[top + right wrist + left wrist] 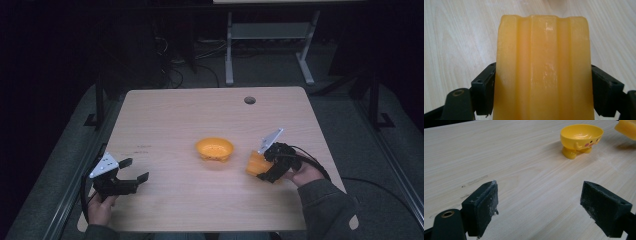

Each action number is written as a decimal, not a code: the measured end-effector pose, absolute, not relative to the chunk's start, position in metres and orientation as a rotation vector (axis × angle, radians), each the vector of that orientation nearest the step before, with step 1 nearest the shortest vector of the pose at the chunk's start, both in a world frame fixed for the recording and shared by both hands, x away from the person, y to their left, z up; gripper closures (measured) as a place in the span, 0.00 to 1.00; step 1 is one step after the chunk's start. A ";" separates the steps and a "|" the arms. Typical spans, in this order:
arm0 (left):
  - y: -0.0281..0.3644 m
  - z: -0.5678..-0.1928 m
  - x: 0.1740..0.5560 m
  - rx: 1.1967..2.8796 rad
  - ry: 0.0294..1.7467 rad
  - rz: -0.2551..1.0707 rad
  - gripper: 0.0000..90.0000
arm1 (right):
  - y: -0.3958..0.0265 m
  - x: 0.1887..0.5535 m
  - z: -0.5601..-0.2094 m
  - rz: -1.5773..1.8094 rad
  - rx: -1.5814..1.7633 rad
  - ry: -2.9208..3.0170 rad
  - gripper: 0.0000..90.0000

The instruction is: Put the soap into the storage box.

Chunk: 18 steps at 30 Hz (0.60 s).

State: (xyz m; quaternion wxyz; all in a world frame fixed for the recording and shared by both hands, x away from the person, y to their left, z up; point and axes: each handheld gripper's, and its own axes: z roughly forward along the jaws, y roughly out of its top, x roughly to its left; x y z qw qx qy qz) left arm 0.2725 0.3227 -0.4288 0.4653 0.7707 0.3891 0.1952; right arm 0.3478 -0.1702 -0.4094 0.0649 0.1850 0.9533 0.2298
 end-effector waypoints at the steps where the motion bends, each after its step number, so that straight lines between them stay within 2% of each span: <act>1: 0.323 -0.429 0.273 1.892 0.956 0.478 0.16 | -0.169 0.349 -0.408 0.698 0.556 2.874 0.23; 18: 0.323 -0.429 0.273 1.885 0.958 0.477 0.16 | -0.140 0.366 -0.396 0.746 0.463 2.885 0.23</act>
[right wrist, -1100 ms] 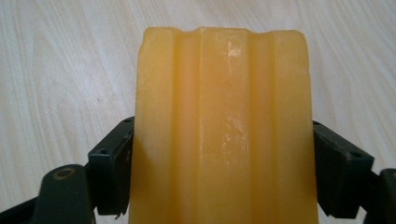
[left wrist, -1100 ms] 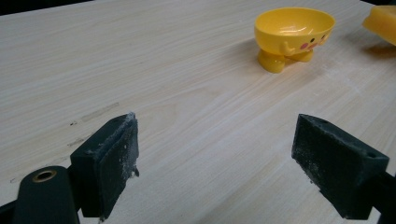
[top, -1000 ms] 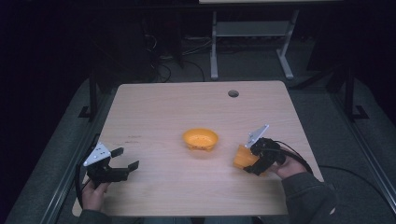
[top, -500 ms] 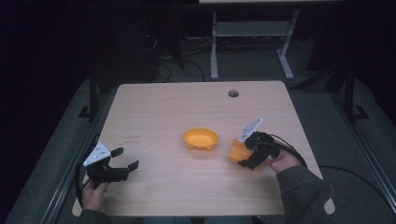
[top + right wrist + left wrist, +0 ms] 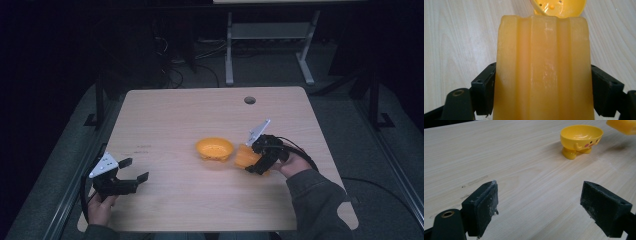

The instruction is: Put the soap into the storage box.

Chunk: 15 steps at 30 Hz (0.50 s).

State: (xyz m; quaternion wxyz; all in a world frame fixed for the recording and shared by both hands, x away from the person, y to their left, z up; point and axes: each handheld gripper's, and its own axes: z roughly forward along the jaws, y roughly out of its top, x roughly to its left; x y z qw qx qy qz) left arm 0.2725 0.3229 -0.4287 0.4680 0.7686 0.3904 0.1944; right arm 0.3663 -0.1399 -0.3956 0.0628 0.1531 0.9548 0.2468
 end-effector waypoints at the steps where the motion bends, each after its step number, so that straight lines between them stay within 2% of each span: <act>1: 0.323 -0.429 0.273 1.886 0.957 0.477 0.16 | -0.139 0.367 -0.396 0.745 0.462 2.885 0.23; 15: 0.323 -0.429 0.273 1.884 0.955 0.477 0.16 | -0.131 0.377 -0.390 0.742 0.442 2.898 0.23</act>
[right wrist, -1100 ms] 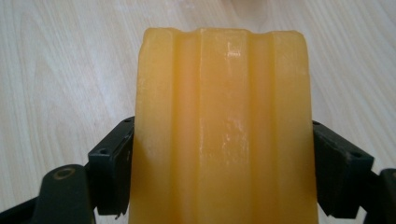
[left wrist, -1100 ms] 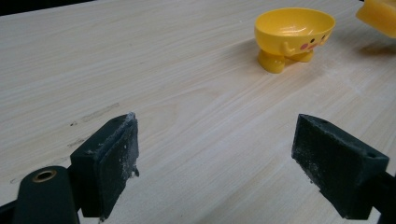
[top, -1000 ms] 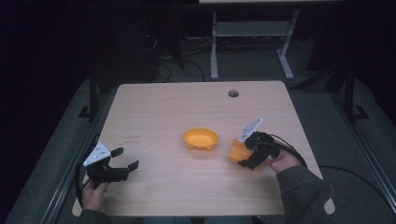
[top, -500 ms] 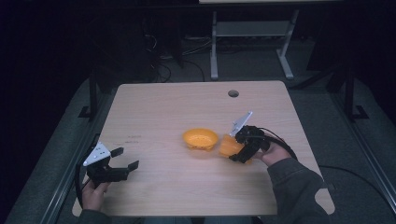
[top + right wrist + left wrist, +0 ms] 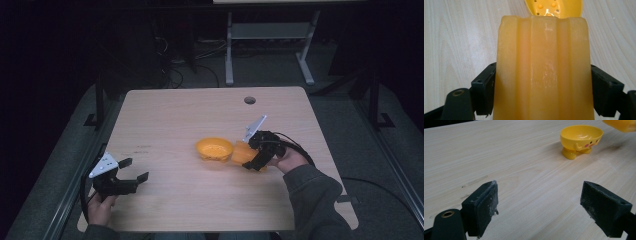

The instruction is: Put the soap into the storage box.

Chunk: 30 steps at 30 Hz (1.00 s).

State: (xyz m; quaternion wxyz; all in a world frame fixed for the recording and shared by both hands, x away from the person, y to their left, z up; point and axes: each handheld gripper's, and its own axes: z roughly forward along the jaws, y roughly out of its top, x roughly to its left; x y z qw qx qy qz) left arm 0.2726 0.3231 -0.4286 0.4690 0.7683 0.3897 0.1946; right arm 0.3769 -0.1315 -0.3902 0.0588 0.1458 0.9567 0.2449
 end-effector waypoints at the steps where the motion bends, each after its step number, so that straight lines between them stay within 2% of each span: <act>1: 0.323 -0.429 0.273 1.883 0.956 0.476 0.16 | -0.130 0.378 -0.390 0.730 0.436 2.897 0.23; 30: 0.323 -0.429 0.273 1.883 0.957 0.473 0.16 | -0.116 0.398 -0.374 0.743 0.402 2.910 0.23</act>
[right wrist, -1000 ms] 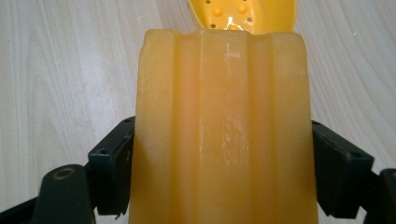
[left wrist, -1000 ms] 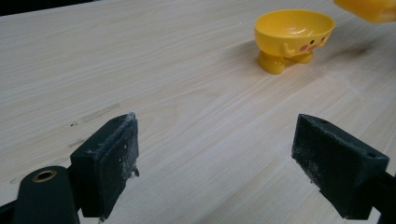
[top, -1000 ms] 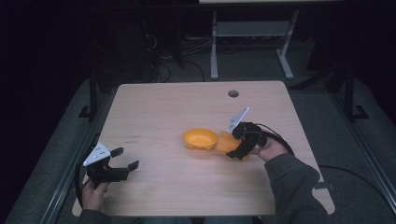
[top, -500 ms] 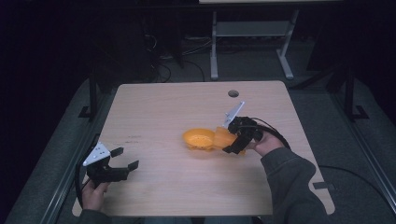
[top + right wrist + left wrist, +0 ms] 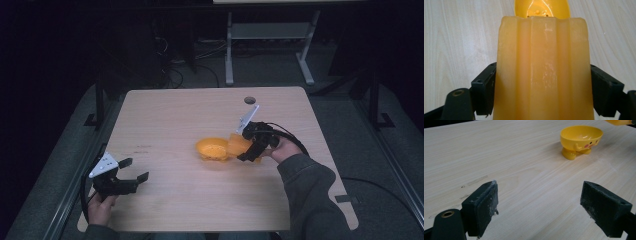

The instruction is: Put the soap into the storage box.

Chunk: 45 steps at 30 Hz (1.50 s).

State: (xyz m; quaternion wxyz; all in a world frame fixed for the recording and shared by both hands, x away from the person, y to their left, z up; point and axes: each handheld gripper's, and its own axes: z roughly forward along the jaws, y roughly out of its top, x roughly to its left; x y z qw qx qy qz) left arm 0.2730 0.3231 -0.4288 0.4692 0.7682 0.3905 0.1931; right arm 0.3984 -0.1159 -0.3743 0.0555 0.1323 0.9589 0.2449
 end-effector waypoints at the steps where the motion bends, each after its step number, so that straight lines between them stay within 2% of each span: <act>1: 0.323 -0.429 0.273 1.884 0.958 0.472 0.16 | -0.115 0.400 -0.374 0.751 0.393 2.908 0.23; 21: 0.323 -0.429 0.273 1.882 0.954 0.476 0.16 | -0.100 0.414 -0.361 0.801 0.358 2.908 0.23; 45: 0.323 -0.429 0.273 1.885 0.952 0.473 0.16 | -0.056 0.430 -0.348 0.779 0.227 2.929 0.23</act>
